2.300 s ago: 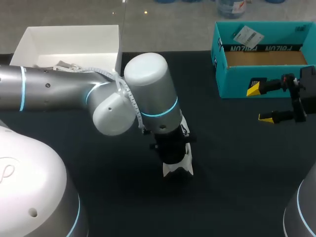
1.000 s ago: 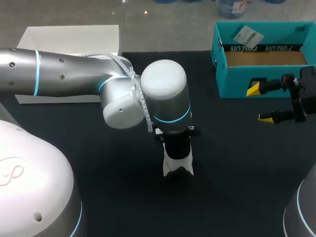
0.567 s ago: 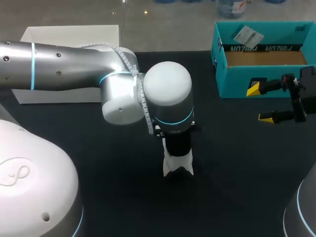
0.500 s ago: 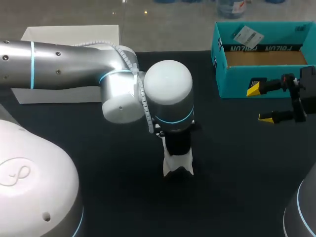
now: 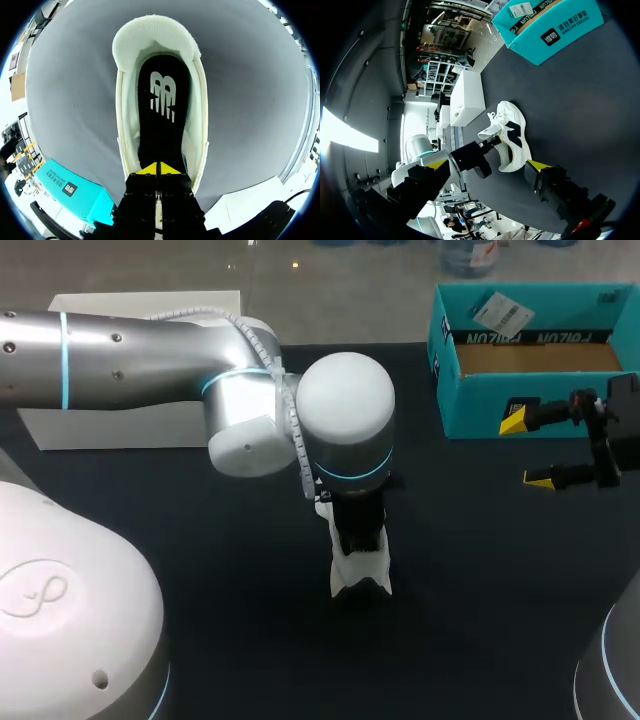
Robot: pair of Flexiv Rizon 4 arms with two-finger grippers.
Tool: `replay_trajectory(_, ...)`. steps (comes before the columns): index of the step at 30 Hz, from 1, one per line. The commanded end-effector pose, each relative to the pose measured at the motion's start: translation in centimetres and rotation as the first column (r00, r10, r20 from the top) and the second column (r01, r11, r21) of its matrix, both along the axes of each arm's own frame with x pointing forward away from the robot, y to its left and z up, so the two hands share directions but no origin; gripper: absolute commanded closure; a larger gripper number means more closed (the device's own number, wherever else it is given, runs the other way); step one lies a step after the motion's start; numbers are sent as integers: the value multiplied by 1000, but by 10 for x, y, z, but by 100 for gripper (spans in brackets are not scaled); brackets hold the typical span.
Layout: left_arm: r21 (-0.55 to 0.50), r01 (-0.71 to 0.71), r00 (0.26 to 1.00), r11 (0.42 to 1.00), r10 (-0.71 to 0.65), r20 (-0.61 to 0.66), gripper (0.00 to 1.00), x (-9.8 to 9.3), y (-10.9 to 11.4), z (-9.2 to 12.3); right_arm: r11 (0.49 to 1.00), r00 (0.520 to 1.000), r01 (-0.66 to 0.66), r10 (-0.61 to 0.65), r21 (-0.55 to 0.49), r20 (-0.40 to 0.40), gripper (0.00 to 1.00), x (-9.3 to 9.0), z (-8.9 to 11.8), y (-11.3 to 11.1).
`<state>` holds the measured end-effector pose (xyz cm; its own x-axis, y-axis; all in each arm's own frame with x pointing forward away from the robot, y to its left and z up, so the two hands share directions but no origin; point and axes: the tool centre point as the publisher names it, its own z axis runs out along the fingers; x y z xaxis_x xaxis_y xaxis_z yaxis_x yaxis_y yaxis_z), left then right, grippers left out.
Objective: Take the shoe out of the shoebox, open the shoe tongue, remove and reinsert the insole, then place the shoe into the shoebox
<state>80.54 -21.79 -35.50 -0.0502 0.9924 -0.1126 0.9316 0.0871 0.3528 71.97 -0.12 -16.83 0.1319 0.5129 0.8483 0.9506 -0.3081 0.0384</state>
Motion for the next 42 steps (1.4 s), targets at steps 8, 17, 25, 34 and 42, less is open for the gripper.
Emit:
replay_trajectory(8,14,-17,1000,1000,18,-22,0,-9,4,0,1000,1000,2,-2,-3,-2,0,-1,0,1)
replay_trajectory(17,7,-30,999,1000,30,-38,0,-12,10,1,1000,1000,2,-2,-3,-2,0,-1,0,1)
replay_trajectory(25,2,-38,998,999,38,-47,0,-10,11,3,1000,1000,2,-2,-3,-2,0,-1,0,1)
replay_trajectory(34,-4,-43,999,999,43,-30,0,4,10,20,1000,1000,2,-2,-3,-2,0,-1,0,1)
replay_trajectory(42,4,-47,999,999,47,-20,55,19,8,35,1000,1000,2,-2,-3,-2,0,-1,0,1)
